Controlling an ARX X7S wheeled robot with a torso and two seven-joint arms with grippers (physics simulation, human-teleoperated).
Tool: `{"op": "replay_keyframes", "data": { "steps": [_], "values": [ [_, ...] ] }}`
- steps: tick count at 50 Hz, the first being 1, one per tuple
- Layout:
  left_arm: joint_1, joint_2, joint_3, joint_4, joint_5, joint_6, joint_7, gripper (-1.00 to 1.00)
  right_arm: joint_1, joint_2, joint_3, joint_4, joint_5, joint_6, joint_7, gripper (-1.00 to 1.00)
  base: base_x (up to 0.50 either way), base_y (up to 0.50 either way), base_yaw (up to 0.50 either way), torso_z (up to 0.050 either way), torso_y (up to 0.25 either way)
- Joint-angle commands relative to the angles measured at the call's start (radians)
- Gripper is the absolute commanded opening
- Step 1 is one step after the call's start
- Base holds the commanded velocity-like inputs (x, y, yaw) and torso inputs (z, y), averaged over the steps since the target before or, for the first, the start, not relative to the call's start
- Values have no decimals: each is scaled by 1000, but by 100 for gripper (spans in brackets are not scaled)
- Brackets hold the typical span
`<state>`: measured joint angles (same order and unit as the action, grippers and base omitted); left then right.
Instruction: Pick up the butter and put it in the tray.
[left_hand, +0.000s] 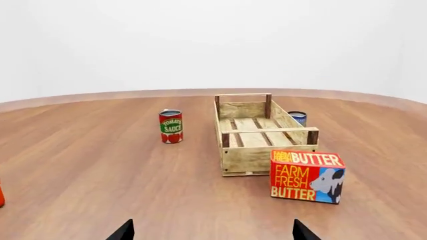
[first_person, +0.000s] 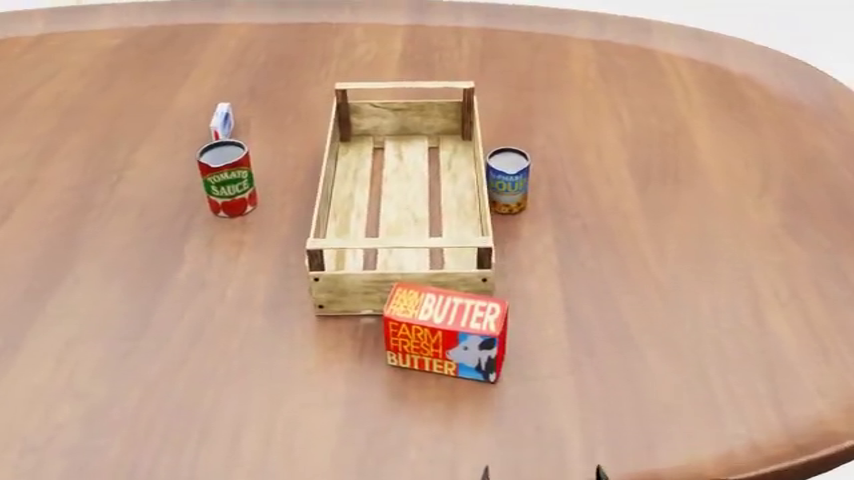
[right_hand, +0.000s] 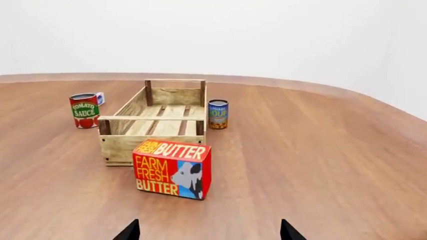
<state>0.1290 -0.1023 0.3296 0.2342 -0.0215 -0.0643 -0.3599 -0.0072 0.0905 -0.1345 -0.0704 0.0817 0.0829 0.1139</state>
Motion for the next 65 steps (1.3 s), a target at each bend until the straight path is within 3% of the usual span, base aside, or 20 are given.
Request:
{"op": "replay_keyframes", "data": {
  "steps": [1, 46, 65],
  "values": [
    [-12, -13, 11, 25, -6, -26, -21, 100, 13, 17, -24, -28, -3, 45, 21, 100, 500, 0, 0, 0, 0],
    [-39, -42, 51, 32, -17, -47, -77, 100, 16, 58, -64, -59, 27, 63, 60, 100, 500, 0, 0, 0, 0],
    [-43, -55, 60, 46, -33, -55, -89, 100, 33, 62, -58, -83, 86, 147, 72, 100, 2, 0, 0, 0, 1]
  ]
}}
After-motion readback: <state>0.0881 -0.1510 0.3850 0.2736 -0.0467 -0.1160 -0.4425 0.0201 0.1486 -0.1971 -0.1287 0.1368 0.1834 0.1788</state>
